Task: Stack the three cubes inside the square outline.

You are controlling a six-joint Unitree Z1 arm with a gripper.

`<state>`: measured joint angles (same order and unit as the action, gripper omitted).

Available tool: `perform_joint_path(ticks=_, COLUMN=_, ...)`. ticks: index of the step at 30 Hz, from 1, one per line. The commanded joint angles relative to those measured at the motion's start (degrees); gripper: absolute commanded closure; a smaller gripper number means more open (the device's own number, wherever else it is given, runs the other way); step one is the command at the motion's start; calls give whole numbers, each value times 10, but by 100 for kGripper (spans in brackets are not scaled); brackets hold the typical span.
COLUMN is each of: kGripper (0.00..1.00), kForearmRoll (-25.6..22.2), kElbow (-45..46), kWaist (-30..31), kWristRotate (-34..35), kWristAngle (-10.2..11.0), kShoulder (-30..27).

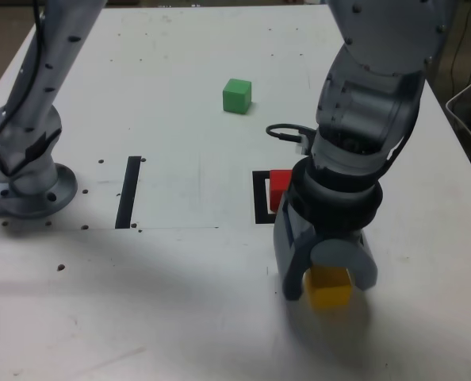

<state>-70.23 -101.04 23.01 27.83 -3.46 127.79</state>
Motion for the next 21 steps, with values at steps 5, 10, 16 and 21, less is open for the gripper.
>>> perform_joint_path(ticks=5, kGripper=52, kForearmRoll=11, kElbow=10, kWaist=0, kWristRotate=15, kWristAngle=9, kShoulder=-11)
perform_joint_path(ticks=10, kGripper=58, kForearmRoll=30, kElbow=11, kWaist=0, kWristRotate=12, kWristAngle=5, kShoulder=-9)
perform_joint_path(ticks=16, kGripper=61, kForearmRoll=41, kElbow=16, kWaist=5, kWristRotate=8, kWristAngle=-3, kShoulder=-9)
perform_joint_path(ticks=21, kGripper=69, kForearmRoll=38, kElbow=19, kWaist=6, kWristRotate=8, kWristAngle=-2, kShoulder=-11)
